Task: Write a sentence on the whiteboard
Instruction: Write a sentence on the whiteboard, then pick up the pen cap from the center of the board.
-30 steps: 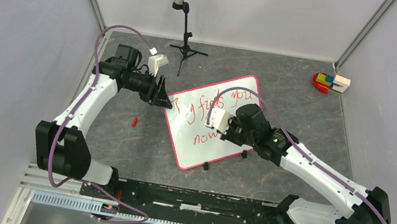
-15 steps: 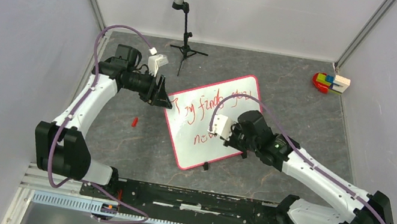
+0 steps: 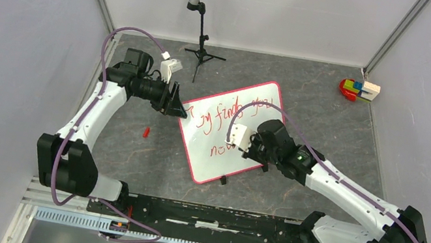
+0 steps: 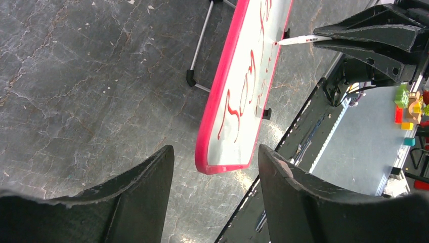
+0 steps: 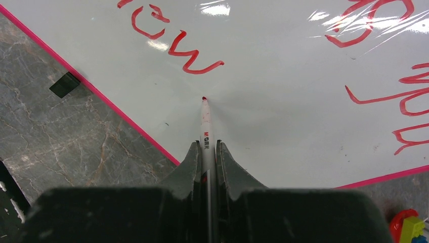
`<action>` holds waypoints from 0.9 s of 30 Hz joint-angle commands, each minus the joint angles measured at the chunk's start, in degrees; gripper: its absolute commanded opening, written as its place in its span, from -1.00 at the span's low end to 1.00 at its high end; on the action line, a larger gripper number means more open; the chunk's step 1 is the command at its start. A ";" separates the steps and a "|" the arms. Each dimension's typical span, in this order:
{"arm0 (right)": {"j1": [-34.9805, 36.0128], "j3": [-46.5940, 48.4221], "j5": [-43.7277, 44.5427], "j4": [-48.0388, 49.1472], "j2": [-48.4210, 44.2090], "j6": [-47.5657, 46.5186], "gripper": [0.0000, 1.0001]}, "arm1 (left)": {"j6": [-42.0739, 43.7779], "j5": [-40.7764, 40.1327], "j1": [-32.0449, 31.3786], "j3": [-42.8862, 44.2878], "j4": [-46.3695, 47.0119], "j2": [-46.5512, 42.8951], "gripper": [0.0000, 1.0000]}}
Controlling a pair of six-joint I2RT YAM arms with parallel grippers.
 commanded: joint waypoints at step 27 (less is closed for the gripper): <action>-4.54 10.79 -11.49 -2.57 -4.39 5.70 -1.00 | 12.46 -24.60 20.58 -3.52 -7.43 -4.15 0.56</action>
